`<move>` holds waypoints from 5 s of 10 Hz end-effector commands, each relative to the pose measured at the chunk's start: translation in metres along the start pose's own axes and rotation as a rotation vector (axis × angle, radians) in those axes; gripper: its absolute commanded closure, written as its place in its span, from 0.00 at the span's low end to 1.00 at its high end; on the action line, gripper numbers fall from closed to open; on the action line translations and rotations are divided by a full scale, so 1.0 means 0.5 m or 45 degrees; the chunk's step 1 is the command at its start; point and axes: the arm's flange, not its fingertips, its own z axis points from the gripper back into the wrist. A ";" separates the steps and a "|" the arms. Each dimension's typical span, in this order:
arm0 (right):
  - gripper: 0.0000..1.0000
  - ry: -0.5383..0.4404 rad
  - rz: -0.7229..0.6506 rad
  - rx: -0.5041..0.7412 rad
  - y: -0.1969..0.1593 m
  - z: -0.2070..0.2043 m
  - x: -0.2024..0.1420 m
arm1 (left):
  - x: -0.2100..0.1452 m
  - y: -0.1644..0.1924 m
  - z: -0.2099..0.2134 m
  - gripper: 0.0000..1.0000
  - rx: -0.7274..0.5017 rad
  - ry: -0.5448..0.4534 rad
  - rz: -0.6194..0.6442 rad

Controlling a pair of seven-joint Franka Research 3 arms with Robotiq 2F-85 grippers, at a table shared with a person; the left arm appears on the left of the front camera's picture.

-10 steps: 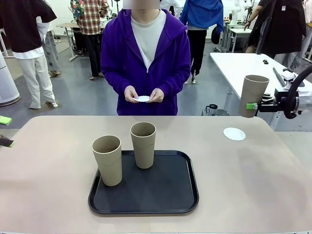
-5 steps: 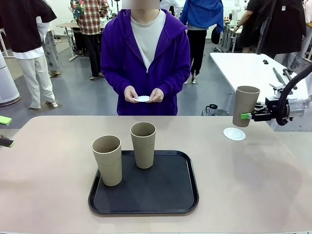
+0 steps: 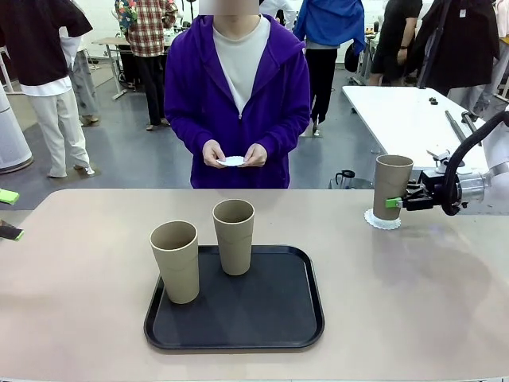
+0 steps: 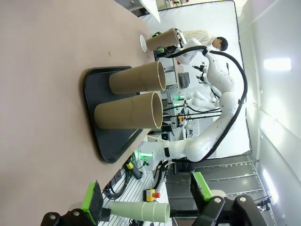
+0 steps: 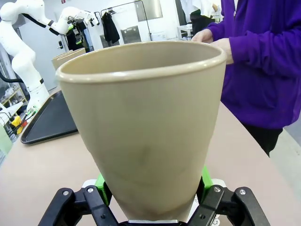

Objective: Place coasters on the table and set cups on them.
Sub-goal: Pick up one Reusable plastic cup and place it on a coaster set by the human.

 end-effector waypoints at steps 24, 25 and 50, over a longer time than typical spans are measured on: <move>0.18 -0.073 0.064 0.028 -0.045 -0.012 -0.061 | 0.000 -0.003 0.001 0.00 -0.014 -0.013 -0.005; 0.18 -0.064 0.063 0.032 -0.044 -0.012 -0.062 | 0.000 -0.003 0.001 0.00 -0.014 -0.013 -0.005; 0.00 0.394 -0.040 -0.280 0.082 0.124 0.053 | 0.000 -0.003 0.001 0.00 -0.014 -0.013 -0.005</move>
